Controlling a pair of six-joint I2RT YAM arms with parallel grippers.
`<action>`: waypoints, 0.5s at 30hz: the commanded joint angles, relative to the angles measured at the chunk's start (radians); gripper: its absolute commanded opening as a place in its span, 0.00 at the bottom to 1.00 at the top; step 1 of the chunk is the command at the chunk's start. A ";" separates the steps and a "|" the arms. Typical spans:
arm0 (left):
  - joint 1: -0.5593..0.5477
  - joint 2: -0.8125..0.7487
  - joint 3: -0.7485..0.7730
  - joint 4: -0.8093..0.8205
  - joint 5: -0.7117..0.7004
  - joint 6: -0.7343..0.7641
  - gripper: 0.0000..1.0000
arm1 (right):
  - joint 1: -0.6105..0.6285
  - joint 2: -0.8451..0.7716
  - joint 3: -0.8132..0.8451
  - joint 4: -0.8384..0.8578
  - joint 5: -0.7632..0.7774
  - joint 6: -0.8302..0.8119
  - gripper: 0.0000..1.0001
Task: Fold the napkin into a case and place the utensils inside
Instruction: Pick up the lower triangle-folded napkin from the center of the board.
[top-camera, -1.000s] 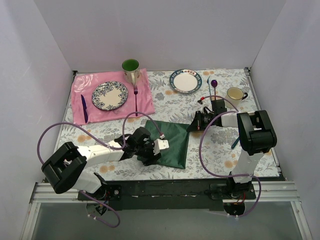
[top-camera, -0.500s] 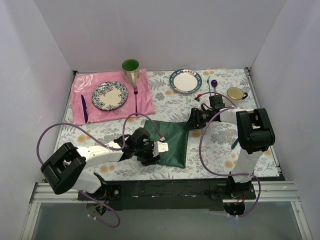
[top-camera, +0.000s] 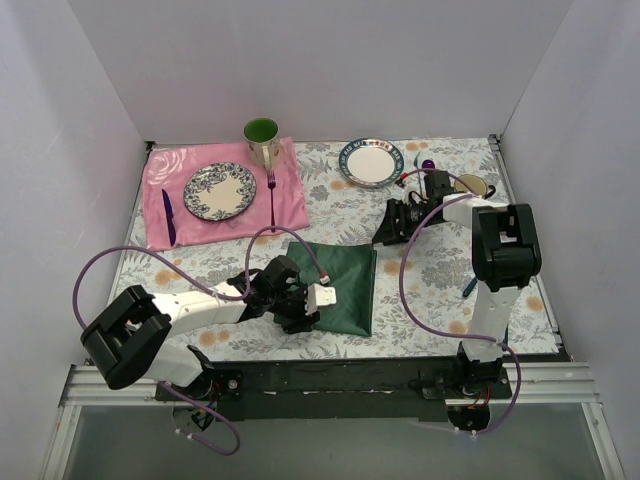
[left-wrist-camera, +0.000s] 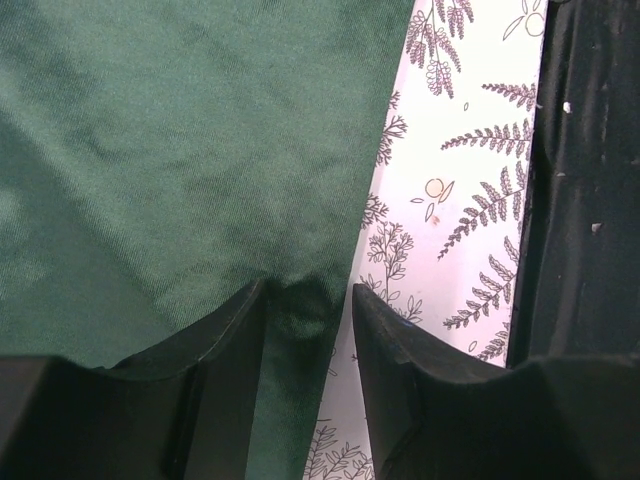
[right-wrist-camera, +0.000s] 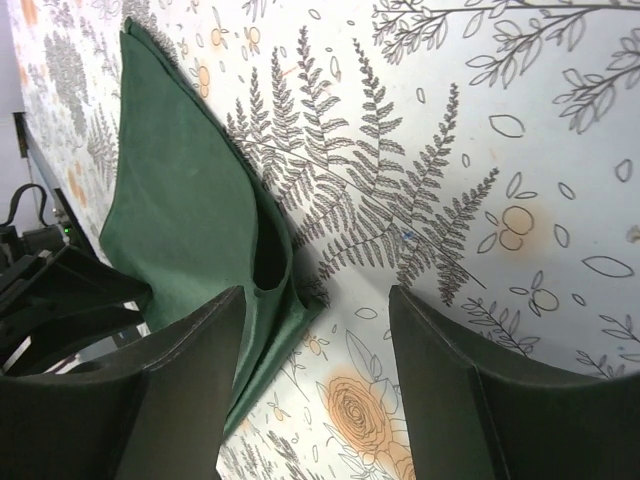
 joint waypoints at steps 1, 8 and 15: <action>0.003 -0.003 0.026 -0.018 0.025 0.030 0.40 | 0.005 0.041 0.012 -0.068 -0.040 -0.033 0.68; 0.003 0.037 0.051 -0.022 0.031 0.058 0.40 | 0.018 0.055 -0.013 -0.064 -0.082 -0.006 0.67; 0.003 0.030 0.045 -0.027 0.033 0.075 0.40 | 0.021 0.093 0.020 -0.071 -0.102 0.002 0.65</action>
